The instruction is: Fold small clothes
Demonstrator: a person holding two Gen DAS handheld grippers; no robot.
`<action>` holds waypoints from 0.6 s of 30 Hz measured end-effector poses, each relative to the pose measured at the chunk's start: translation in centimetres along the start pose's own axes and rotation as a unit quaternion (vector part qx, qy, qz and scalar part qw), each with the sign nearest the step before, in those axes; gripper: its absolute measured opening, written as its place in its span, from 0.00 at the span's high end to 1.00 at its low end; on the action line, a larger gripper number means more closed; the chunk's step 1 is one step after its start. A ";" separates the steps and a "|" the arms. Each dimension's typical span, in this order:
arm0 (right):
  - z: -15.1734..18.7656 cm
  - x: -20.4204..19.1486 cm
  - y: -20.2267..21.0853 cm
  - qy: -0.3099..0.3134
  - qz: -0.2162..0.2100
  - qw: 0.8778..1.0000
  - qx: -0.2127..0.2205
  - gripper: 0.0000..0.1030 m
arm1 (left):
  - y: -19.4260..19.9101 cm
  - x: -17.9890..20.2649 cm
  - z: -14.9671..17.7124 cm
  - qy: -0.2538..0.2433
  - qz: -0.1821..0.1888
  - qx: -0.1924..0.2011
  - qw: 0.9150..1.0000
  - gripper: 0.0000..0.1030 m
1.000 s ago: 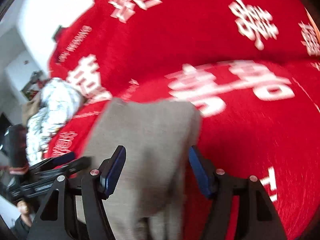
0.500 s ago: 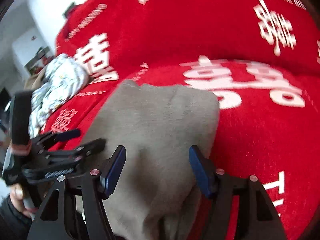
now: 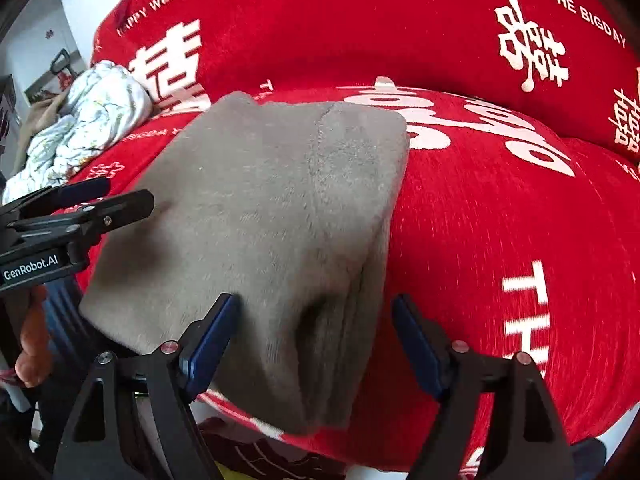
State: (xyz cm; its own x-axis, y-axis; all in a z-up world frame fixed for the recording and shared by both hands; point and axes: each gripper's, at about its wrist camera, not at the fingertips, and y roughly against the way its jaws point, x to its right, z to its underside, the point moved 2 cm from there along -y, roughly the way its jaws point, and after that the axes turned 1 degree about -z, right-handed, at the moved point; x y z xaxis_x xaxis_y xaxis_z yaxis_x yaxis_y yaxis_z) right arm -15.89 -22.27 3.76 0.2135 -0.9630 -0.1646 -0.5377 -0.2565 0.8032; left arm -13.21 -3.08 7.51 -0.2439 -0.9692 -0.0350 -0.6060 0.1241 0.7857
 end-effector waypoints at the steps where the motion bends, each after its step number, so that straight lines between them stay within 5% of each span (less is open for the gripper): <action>1: 0.1 -0.1 0.3 0.002 0.003 1.000 0.004 0.20 | 0.3 0.1 0.1 -0.002 0.001 0.004 1.000 0.19; 12: -0.4 -3.0 3.5 0.031 0.036 0.998 0.038 0.19 | 2.3 0.3 0.7 0.012 0.014 0.015 1.000 0.19; 18: -0.7 -3.7 4.0 0.034 0.048 0.997 0.040 0.19 | 4.2 0.2 1.3 0.028 -0.052 0.051 0.997 0.19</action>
State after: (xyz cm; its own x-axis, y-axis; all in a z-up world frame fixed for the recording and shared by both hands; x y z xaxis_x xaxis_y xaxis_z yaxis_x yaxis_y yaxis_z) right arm -18.29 -19.68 7.95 0.2107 -0.9764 -0.0471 -0.6220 -0.1711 0.7641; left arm -16.78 -2.43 9.95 -0.1347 -0.9880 -0.0760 -0.6998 0.0405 0.7132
